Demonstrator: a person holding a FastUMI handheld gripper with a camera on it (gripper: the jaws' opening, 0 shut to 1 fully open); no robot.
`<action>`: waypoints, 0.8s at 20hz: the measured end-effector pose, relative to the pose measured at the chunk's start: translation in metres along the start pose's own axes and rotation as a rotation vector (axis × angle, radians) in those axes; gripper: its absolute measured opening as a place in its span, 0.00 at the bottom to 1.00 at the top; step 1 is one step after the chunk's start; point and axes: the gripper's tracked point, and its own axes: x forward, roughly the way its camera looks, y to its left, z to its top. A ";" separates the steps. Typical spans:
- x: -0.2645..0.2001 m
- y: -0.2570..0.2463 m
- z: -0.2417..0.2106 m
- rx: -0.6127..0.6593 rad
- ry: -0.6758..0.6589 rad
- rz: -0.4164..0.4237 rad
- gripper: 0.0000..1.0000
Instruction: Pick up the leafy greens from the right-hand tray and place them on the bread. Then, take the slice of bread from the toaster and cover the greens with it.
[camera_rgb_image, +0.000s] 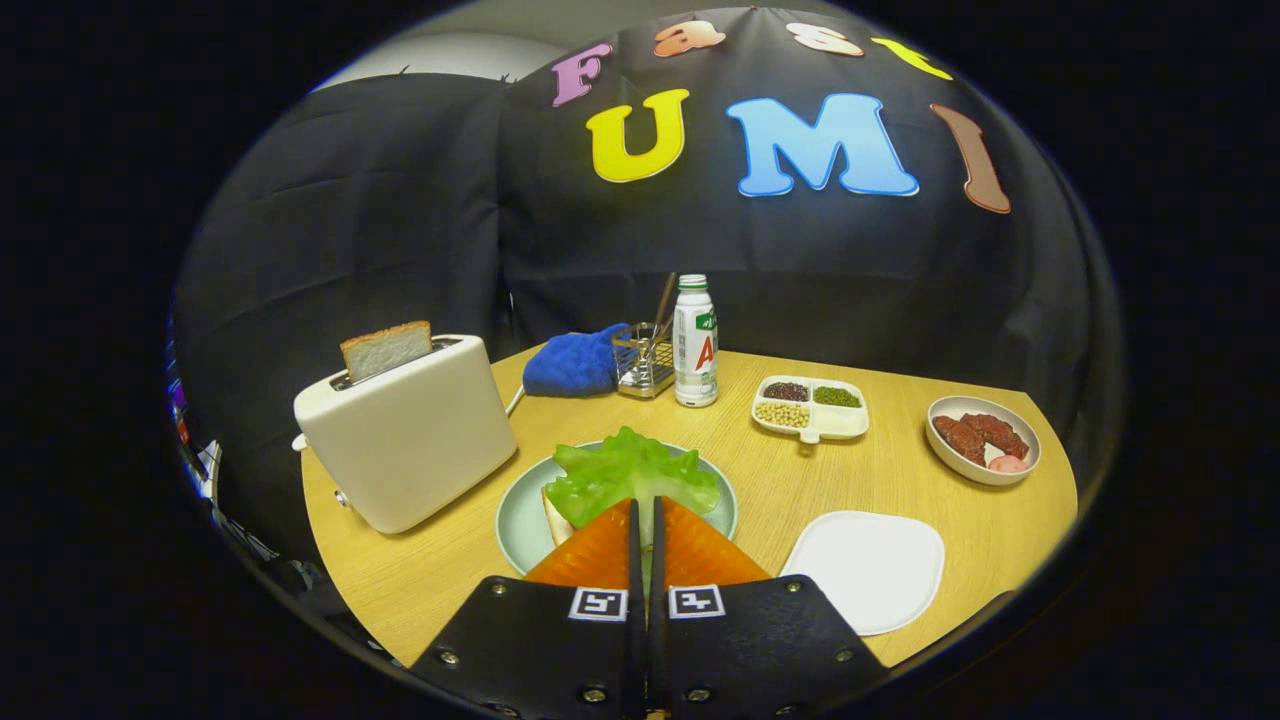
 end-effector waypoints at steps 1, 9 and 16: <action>0.006 0.005 -0.002 0.002 0.003 0.004 0.01; 0.025 0.019 -0.018 -0.024 0.041 -0.002 0.02; 0.005 0.014 0.001 -0.029 -0.064 -0.046 0.42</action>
